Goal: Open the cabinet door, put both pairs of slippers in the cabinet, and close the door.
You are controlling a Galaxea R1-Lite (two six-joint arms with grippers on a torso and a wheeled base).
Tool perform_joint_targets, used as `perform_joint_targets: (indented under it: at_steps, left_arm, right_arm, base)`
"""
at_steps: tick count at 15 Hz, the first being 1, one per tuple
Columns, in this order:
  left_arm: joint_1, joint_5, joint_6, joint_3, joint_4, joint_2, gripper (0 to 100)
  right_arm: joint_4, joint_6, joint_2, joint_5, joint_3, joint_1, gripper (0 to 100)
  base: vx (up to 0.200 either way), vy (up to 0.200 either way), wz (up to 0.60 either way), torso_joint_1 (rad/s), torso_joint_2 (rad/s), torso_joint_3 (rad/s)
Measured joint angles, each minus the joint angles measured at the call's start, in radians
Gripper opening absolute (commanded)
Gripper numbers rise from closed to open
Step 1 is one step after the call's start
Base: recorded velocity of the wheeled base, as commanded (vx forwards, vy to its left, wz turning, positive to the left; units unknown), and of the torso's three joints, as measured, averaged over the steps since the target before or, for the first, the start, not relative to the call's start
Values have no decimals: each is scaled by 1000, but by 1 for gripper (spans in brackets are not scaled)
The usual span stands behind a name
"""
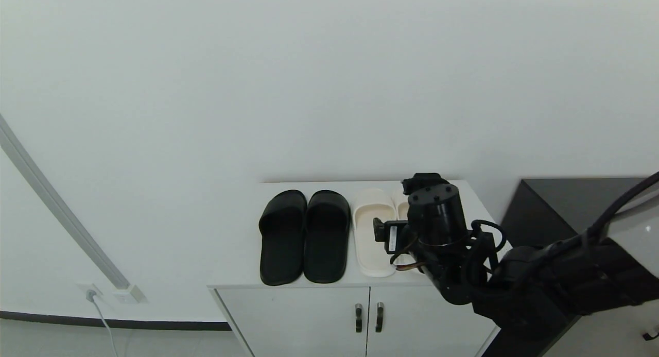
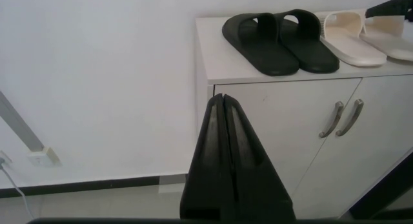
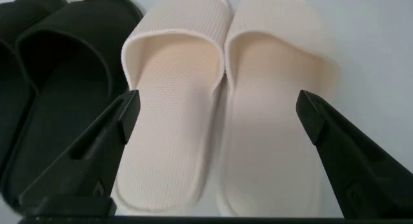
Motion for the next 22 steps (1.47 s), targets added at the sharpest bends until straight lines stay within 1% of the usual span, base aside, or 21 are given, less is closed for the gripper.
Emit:
perform_joint_targets:
  at_steps: [2, 8, 16, 17, 22]
  left_arm:
    - [0, 0, 0, 0, 0, 0, 0]
    - [0, 0, 0, 0, 0, 0, 0]
    - [0, 0, 0, 0, 0, 0, 0]
    - [0, 0, 0, 0, 0, 0, 0]
    - [0, 0, 0, -1, 0, 0, 0]
  right_arm:
    - [1, -6, 54, -14, -45, -13, 100]
    - [3, -49, 159, -5, -169, -69, 100]
    - [2, -94, 259, -1, -293, -108, 100]
    - [2, -96, 268, -1, -303, -115, 0]
    - [3, -101, 292, 0, -331, -120, 0]
  base:
    - [0, 0, 0, 0, 0, 0]
    - [0, 0, 0, 0, 0, 0]
    - [0, 0, 0, 0, 0, 0]
    - [0, 0, 0, 0, 0, 0]
    - [0, 0, 0, 0, 0, 0]
